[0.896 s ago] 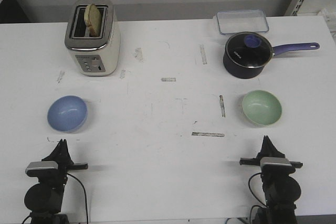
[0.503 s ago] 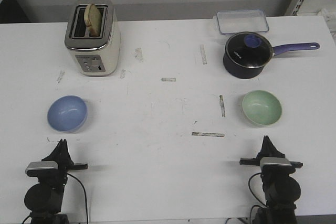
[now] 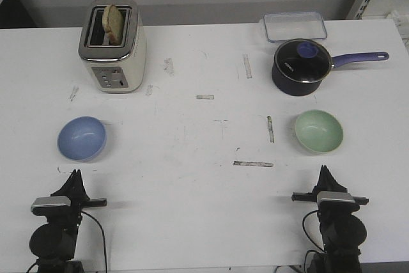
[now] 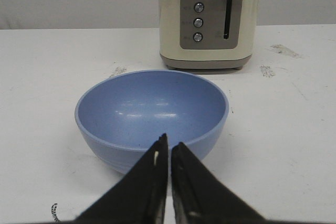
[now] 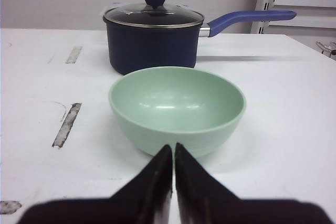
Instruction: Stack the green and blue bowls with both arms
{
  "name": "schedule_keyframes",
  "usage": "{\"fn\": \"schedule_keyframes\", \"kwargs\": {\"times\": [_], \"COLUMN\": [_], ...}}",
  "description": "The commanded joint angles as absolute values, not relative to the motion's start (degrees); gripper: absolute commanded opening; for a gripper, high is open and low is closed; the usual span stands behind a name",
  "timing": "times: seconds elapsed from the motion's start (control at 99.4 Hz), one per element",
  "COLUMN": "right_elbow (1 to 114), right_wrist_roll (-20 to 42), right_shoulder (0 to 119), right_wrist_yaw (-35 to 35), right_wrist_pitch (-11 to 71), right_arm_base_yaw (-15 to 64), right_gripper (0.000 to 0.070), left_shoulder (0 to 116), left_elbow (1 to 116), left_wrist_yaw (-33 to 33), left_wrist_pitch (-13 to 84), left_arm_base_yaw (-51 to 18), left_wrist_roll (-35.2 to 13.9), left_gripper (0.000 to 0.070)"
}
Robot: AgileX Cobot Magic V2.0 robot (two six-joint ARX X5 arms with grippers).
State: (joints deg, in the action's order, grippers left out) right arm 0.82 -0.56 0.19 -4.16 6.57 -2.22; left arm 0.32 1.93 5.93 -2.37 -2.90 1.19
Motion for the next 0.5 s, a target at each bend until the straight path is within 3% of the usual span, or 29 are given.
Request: {"fn": "schedule_keyframes", "kwargs": {"times": [0.0, 0.151, 0.332, 0.493], "right_elbow": [0.73, 0.73, 2.61, 14.11], "right_wrist_roll": [0.3, 0.84, 0.82, -3.14], "right_shoulder": [0.05, 0.05, 0.08, 5.61], "right_wrist_yaw": [-4.34, -4.56, -4.58, -4.25], "right_wrist_pitch": [5.67, 4.4, -8.23, -7.01], "right_arm_base_yaw": [-2.22, -2.24, -2.24, -2.22], "right_gripper": [0.0001, 0.0001, 0.0001, 0.0001], "left_shoulder": [0.19, 0.19, 0.19, 0.19], "left_elbow": [0.78, 0.78, 0.78, 0.78], "left_wrist_yaw": [5.98, 5.98, 5.98, 5.98], "left_wrist_pitch": [-3.09, -3.07, -3.07, -3.07], "left_arm_base_yaw": [-2.96, -2.96, -2.96, -2.96], "left_wrist_roll": [1.91, 1.91, 1.91, 1.91], "left_gripper": [0.0003, 0.0003, 0.0003, 0.0003]}}
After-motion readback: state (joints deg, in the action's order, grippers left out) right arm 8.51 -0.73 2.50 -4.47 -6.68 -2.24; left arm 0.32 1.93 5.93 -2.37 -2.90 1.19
